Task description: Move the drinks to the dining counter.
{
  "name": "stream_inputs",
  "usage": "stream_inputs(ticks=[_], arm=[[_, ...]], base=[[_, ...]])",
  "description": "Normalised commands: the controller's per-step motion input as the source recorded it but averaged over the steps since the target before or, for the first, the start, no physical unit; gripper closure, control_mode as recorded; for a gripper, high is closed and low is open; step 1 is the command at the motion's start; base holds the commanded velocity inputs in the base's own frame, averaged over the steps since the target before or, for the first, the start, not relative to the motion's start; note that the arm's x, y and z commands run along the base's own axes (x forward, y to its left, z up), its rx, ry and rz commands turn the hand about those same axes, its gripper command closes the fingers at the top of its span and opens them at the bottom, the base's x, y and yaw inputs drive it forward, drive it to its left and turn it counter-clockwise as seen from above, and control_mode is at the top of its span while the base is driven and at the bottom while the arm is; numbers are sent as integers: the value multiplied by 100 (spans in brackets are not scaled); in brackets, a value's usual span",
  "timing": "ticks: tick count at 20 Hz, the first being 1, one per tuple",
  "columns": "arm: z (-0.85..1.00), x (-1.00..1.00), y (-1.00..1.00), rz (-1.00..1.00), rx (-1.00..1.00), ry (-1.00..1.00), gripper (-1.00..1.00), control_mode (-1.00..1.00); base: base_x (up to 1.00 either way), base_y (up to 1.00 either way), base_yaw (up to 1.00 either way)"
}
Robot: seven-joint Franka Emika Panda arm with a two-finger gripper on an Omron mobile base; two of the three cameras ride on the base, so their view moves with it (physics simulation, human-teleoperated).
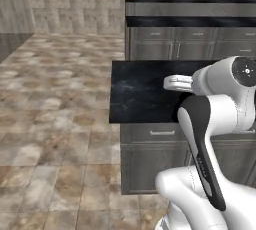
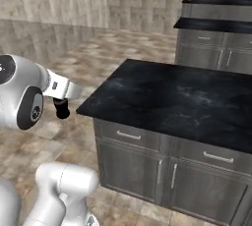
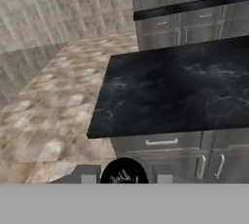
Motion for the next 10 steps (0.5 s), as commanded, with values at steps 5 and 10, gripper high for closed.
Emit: stream_inputs(ticks=[5, 10], arm=[[0, 0, 0, 0, 0, 0, 100, 100], [0, 0, 0, 0, 0, 0, 100, 100]], base=[[95, 96, -56], [97, 100, -56]])
